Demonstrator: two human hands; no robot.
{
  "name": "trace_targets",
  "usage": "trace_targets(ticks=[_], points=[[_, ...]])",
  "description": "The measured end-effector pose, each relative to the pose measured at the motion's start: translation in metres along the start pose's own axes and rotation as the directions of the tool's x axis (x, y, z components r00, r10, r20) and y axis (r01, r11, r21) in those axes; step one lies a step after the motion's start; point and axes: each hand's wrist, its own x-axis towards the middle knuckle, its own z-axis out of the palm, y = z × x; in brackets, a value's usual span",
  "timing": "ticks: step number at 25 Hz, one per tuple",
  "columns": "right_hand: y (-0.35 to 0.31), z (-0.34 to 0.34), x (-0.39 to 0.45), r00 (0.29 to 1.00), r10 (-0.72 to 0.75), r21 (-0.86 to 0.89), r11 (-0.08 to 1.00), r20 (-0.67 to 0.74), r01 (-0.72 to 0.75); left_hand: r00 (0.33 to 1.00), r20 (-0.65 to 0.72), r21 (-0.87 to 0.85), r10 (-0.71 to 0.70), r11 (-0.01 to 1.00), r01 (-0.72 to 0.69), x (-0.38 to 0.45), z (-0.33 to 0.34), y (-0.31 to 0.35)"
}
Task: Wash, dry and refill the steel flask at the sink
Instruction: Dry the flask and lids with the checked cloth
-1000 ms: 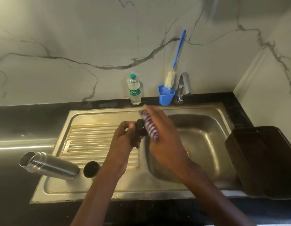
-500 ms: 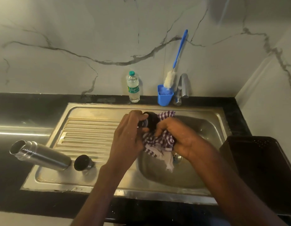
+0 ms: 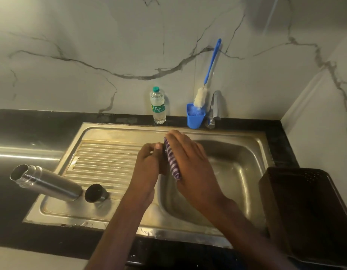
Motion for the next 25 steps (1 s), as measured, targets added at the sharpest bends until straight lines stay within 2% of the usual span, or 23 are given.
trace_targets(ticks=[2, 3, 4, 6, 7, 9, 12, 14, 15, 17, 18, 19, 20, 21, 22, 23, 25], points=[[-0.003, -0.002, 0.001, 1.0, -0.014, 0.044, 0.999, -0.001, 0.014, 0.998, 0.043, 0.063, 0.04, 0.997, -0.042, -0.004, 0.002, -0.002], [-0.003, -0.005, 0.004, 1.0, 0.004, 0.113, 0.994, -0.005, -0.004, 0.991, 0.071, 0.108, 0.114, 0.987, -0.121, -0.008, 0.003, -0.003], [-0.005, -0.012, 0.008, 0.998, 0.059, 0.214, 0.975, -0.007, -0.056, 0.973, 0.107, 0.144, 0.207, 0.965, -0.221, -0.012, 0.004, -0.004], [-0.007, -0.027, 0.021, 0.962, 0.266, 0.431, 0.861, 0.069, -0.269, 0.907, 0.166, 0.182, 0.387, 0.892, -0.413, -0.017, 0.002, -0.004], [-0.008, -0.035, 0.028, 0.915, 0.363, 0.506, 0.764, 0.177, -0.401, 0.874, 0.18, 0.21, 0.451, 0.85, -0.482, -0.018, 0.001, -0.004], [0.0, -0.044, 0.037, 0.764, 0.468, 0.593, 0.485, 0.444, -0.642, 0.816, 0.175, 0.297, 0.552, 0.76, -0.578, -0.022, -0.001, -0.001], [0.013, -0.043, 0.036, 0.625, 0.398, 0.663, 0.055, 0.671, -0.747, 0.718, 0.162, 0.422, 0.676, 0.611, -0.67, -0.025, -0.007, -0.003], [0.009, -0.039, 0.028, 0.567, 0.319, 0.63, -0.143, 0.76, -0.764, 0.665, 0.168, 0.475, 0.728, 0.531, -0.701, -0.022, -0.011, -0.006], [0.007, -0.037, 0.024, 0.542, 0.278, 0.599, -0.195, 0.793, -0.777, 0.675, 0.141, 0.489, 0.725, 0.541, -0.684, -0.017, -0.014, -0.006], [0.005, -0.037, 0.01, 0.502, 0.248, 0.555, -0.242, 0.828, -0.796, 0.783, 0.024, 0.447, 0.622, 0.693, -0.565, -0.007, -0.021, -0.002], [0.006, -0.037, 0.005, 0.505, 0.291, 0.572, -0.236, 0.813, -0.785, 0.852, -0.042, 0.341, 0.522, 0.809, -0.479, -0.002, -0.027, -0.002], [0.006, -0.035, 0.002, 0.526, 0.37, 0.619, -0.199, 0.765, -0.76, 0.918, -0.087, 0.14, 0.386, 0.917, -0.373, 0.003, -0.033, -0.003], [0.005, -0.033, 0.002, 0.566, 0.468, 0.683, -0.119, 0.679, -0.72, 0.971, -0.076, -0.098, 0.225, 0.968, -0.232, 0.006, -0.038, -0.005], [0.003, -0.028, 0.003, 0.633, 0.559, 0.745, 0.042, 0.535, -0.666, 0.995, -0.026, -0.271, 0.097, 0.957, -0.101, 0.008, -0.043, -0.008], [-0.003, -0.024, 0.007, 0.726, 0.59, 0.772, 0.255, 0.353, -0.583, 1.0, 0.018, -0.349, 0.025, 0.937, -0.017, 0.008, -0.045, -0.012], [-0.009, -0.02, 0.012, 0.824, 0.539, 0.757, 0.462, 0.173, -0.461, 0.998, 0.057, -0.365, -0.007, 0.931, 0.027, 0.008, -0.045, -0.016], [-0.018, -0.005, 0.023, 0.955, 0.293, 0.625, 0.753, -0.041, -0.204, 0.987, 0.154, -0.397, -0.035, 0.913, 0.094, 0.006, -0.043, -0.017]])
